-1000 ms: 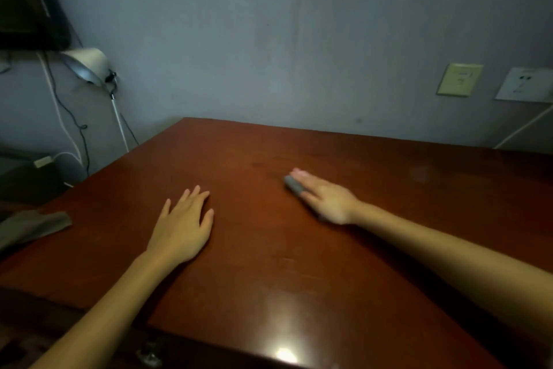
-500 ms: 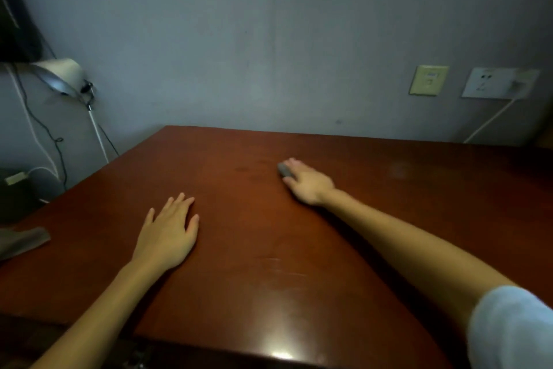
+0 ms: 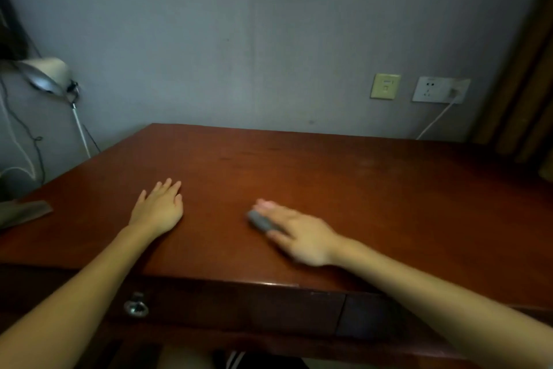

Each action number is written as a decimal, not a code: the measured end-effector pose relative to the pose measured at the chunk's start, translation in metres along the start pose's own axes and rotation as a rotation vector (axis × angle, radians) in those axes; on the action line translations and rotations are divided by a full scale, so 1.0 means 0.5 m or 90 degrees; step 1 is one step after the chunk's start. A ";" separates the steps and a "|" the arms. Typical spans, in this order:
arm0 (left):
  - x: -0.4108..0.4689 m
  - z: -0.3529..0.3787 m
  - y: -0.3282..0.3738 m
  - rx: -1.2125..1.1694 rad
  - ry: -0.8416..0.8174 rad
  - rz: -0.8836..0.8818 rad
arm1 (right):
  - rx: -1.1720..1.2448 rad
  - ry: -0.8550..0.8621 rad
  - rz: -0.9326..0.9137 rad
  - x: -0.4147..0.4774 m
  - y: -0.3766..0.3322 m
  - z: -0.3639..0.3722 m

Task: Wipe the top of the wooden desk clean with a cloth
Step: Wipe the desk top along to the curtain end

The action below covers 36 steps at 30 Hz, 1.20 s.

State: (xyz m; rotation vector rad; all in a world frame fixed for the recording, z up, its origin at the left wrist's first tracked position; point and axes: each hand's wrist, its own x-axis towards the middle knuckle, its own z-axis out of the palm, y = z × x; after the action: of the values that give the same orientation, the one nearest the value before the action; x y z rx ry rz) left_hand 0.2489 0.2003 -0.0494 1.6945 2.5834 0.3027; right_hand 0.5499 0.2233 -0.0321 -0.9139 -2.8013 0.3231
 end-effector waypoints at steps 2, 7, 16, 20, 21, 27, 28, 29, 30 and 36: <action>-0.005 0.000 0.000 0.002 -0.005 -0.003 | -0.018 0.030 0.134 -0.048 0.103 -0.037; -0.011 0.000 0.002 0.000 -0.010 -0.004 | -0.067 0.110 0.567 -0.148 0.357 -0.121; -0.016 -0.006 0.006 -0.003 -0.015 -0.004 | -0.032 0.067 0.168 -0.002 -0.017 0.009; -0.020 -0.016 0.002 -0.017 -0.024 0.020 | 0.003 0.030 -0.144 0.038 -0.197 0.060; -0.021 -0.021 -0.003 -0.027 -0.034 0.038 | 0.004 0.008 -0.205 0.039 -0.205 0.058; -0.049 -0.057 -0.097 -0.079 0.034 0.044 | 0.173 0.182 -0.005 0.125 -0.024 -0.069; -0.057 -0.060 -0.112 -0.070 0.043 0.031 | 0.158 0.210 0.081 0.153 0.032 -0.084; -0.069 -0.061 -0.131 -0.061 0.039 0.016 | 0.145 0.199 0.171 0.180 0.072 -0.084; -0.077 -0.062 -0.140 -0.056 0.032 0.015 | 0.115 0.155 0.245 0.196 0.105 -0.076; -0.117 -0.075 -0.221 -0.038 0.088 -0.012 | -0.008 0.038 0.092 0.283 -0.056 0.052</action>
State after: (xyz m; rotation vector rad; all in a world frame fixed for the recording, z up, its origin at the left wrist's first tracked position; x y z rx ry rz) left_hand 0.1674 0.0988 -0.0373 1.6862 2.6541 0.5076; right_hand 0.4157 0.2819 -0.0355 -1.1127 -2.6928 0.2932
